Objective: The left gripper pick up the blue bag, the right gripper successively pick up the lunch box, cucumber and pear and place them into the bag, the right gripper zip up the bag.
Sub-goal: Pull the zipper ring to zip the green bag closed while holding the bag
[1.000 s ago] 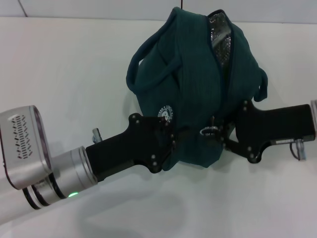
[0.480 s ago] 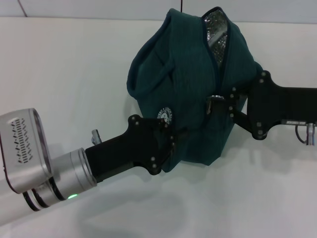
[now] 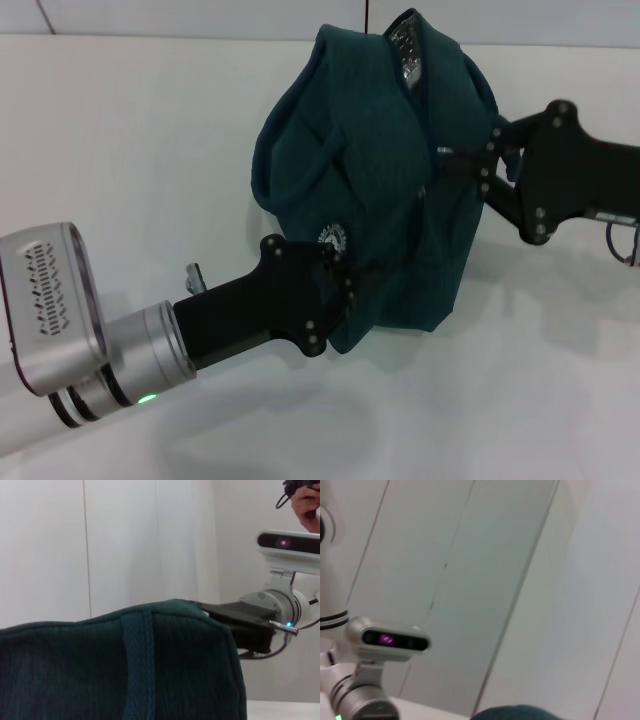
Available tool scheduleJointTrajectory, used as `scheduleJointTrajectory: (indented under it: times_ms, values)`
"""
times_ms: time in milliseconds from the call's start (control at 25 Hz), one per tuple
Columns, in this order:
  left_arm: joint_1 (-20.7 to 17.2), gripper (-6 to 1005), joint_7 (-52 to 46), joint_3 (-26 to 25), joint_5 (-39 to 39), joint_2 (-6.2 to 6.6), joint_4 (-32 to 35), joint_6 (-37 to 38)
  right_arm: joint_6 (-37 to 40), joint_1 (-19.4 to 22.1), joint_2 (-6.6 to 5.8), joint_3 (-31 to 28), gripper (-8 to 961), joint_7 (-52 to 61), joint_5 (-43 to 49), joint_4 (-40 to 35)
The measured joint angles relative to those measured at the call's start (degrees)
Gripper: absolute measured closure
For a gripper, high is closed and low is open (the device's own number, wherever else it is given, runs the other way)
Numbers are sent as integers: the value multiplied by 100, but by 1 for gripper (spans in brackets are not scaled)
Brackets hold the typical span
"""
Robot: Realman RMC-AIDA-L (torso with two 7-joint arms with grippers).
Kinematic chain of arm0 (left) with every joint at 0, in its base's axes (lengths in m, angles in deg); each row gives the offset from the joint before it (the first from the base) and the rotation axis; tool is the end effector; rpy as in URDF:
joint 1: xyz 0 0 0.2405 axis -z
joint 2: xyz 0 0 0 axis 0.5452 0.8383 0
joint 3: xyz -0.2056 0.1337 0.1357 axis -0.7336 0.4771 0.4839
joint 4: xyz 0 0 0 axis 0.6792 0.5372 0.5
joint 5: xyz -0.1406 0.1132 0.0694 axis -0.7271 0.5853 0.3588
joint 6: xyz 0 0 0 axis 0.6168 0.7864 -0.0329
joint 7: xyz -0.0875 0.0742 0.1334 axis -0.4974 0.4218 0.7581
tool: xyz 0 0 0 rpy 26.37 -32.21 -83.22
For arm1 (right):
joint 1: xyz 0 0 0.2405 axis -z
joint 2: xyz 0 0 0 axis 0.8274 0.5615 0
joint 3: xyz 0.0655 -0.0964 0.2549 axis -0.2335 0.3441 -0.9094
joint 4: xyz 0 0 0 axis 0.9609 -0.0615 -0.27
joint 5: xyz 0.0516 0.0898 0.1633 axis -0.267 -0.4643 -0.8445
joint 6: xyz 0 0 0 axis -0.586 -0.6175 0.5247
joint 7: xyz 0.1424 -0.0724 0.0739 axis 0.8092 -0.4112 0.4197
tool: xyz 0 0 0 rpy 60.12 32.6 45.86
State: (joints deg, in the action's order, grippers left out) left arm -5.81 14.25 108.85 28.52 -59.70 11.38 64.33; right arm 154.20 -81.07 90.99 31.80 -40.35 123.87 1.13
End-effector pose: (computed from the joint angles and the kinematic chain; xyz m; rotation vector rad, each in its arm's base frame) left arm -0.2385 0.2642 -0.1051 -2.4820 -0.1303 -1.1058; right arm 0.1803 0.3302 -0.0244 -2.5842 -0.3907 0.9395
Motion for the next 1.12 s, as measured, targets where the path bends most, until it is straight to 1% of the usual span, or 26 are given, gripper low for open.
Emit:
scheduleJointTrajectory:
  times_ms: [440, 800, 1120]
  values:
    - [45, 935, 144, 7, 269, 5, 0, -122, -39, 62, 18, -4, 933, -668, -830, 228]
    - [35, 935, 162, 10, 350, 18, 5, -189, -52, 117, 10, -6, 933, -764, -945, 247]
    - [10, 935, 392, 2, 343, 27, 10, -359, -102, 190, 40, 60, 934, -1387, -1467, 360]
